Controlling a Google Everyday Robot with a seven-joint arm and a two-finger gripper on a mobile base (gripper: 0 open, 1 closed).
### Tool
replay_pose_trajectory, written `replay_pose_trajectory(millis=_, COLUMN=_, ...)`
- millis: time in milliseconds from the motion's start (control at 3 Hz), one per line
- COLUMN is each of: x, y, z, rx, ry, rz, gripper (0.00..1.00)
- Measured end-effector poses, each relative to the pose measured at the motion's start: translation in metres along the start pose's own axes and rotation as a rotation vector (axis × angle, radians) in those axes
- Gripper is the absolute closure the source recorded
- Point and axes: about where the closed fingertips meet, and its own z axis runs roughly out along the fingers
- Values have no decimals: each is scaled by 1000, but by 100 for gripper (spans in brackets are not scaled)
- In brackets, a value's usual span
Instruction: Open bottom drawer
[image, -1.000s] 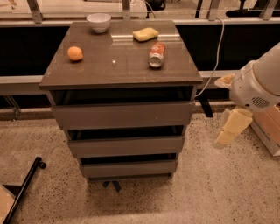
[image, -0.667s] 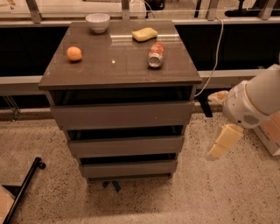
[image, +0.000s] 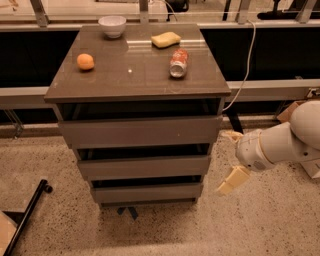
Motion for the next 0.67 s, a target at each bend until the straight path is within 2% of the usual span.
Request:
replay_pose_trajectory(millis=333, x=5, y=0, z=8, rx=-1, ry=5, rz=10, gripper=0)
replay_pose_trajectory(millis=667, x=17, y=10, z=29, rx=-19, ry=43, rz=39, gripper=0)
